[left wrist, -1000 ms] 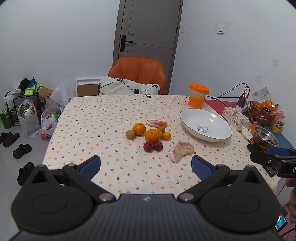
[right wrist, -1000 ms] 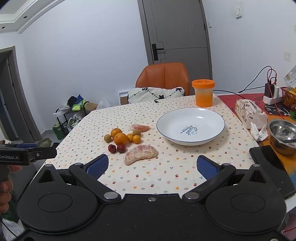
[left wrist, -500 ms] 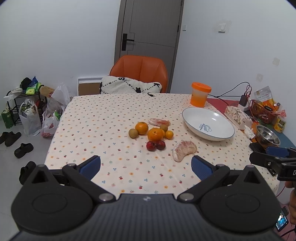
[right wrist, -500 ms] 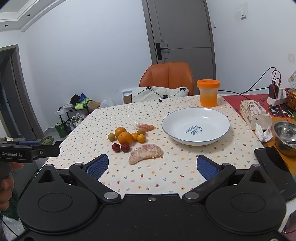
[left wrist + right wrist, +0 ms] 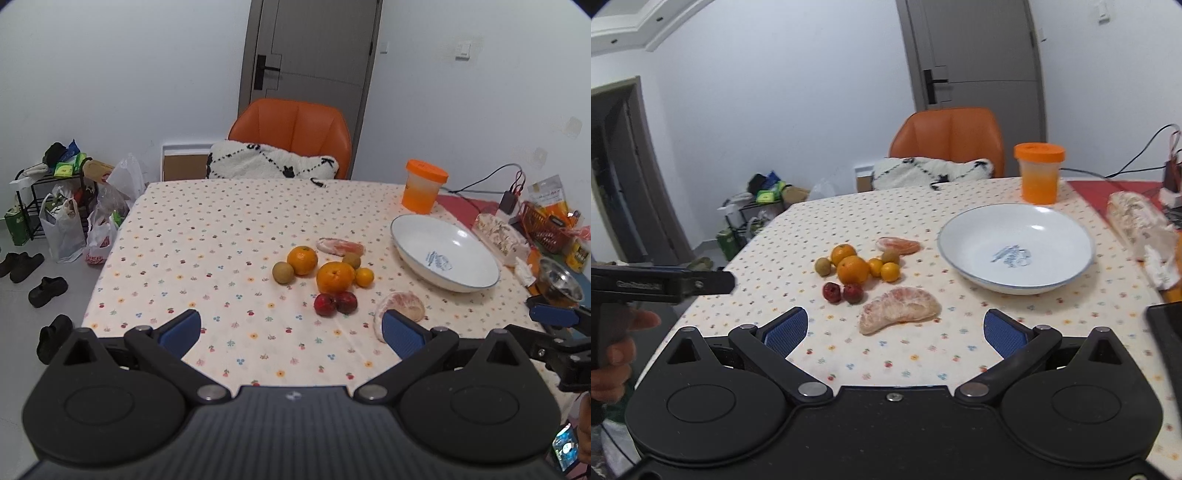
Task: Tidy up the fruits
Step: 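Move right tool to the peeled pomelo segment while left tool reaches a red plum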
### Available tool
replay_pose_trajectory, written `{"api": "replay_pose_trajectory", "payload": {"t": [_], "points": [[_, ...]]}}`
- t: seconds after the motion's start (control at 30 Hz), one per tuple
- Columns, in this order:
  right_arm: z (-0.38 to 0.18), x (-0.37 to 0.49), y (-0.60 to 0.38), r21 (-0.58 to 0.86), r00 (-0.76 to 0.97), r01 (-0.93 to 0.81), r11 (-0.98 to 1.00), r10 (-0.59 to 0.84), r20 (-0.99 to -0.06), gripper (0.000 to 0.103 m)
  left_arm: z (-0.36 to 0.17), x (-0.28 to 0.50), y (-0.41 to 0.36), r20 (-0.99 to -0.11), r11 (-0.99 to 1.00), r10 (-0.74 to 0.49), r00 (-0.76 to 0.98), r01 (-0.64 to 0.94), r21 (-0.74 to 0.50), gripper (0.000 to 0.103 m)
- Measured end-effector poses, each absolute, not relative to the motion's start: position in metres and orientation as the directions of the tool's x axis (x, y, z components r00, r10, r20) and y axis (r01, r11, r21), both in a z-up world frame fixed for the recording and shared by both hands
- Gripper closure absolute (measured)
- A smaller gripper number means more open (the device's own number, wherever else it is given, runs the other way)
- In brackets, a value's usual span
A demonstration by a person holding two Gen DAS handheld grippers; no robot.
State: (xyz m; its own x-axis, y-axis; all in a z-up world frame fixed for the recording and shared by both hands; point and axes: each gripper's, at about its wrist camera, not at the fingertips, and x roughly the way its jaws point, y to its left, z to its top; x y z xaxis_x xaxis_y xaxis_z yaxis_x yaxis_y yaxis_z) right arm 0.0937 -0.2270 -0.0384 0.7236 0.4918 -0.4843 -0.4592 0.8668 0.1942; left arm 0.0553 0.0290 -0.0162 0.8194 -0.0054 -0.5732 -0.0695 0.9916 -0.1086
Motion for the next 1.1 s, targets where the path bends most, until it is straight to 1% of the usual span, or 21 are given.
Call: {"api": "replay_pose_trajectory", "payload": {"t": [0.17,0.43,0.5,0.57,0.67,0.77,0.93,1.0,1.07,1.1], "points": [[-0.047,0.114,-0.223,0.222,0.694,-0.473,0.853,0.516,-0.502,0.000,-0.025,0.072,0.027,-0.584,0.990,-0.047,0.810,-0.042,-0.137,0.000],[-0.059,0.146,-0.214,0.254,0.641,-0.507,0.824,0.557,-0.528,0.000,-0.032,0.098,0.024,-0.587,0.984,-0.076,0.806,-0.036,-0.176,0.003],[-0.063,0.154,-0.213,0.274,0.626,-0.507,0.817,0.567,-0.535,0.000,-0.035,0.105,0.025,-0.584,0.982,-0.072,0.808,-0.047,-0.185,0.009],[-0.067,0.163,-0.212,0.293,0.607,-0.504,0.812,0.575,-0.549,0.000,-0.039,0.114,0.026,-0.599,0.979,-0.068,0.798,-0.062,-0.194,0.022],[-0.074,0.171,-0.209,0.292,0.590,-0.507,0.811,0.573,-0.568,0.000,-0.048,0.125,0.028,-0.627,0.976,-0.090,0.774,-0.057,-0.211,0.034],[-0.079,0.179,-0.206,0.290,0.575,-0.507,0.812,0.569,-0.588,0.000,-0.056,0.134,0.029,-0.646,0.974,-0.099,0.757,-0.058,-0.218,0.037],[-0.085,0.190,-0.199,0.264,0.578,-0.499,0.825,0.544,-0.608,0.000,-0.065,0.146,0.030,-0.661,0.974,-0.111,0.742,-0.052,-0.221,0.040],[-0.088,0.192,-0.195,0.260,0.564,-0.514,0.818,0.550,-0.616,0.000,-0.069,0.151,0.031,-0.672,0.975,-0.115,0.732,-0.046,-0.217,0.046],[-0.090,0.194,-0.191,0.242,0.556,-0.533,0.811,0.551,-0.622,0.000,-0.073,0.154,0.034,-0.678,0.971,-0.125,0.724,-0.053,-0.235,0.057],[-0.091,0.194,-0.188,0.228,0.557,-0.540,0.810,0.548,-0.624,0.000,-0.074,0.156,0.036,-0.676,0.966,-0.135,0.724,-0.055,-0.252,0.059]]}}
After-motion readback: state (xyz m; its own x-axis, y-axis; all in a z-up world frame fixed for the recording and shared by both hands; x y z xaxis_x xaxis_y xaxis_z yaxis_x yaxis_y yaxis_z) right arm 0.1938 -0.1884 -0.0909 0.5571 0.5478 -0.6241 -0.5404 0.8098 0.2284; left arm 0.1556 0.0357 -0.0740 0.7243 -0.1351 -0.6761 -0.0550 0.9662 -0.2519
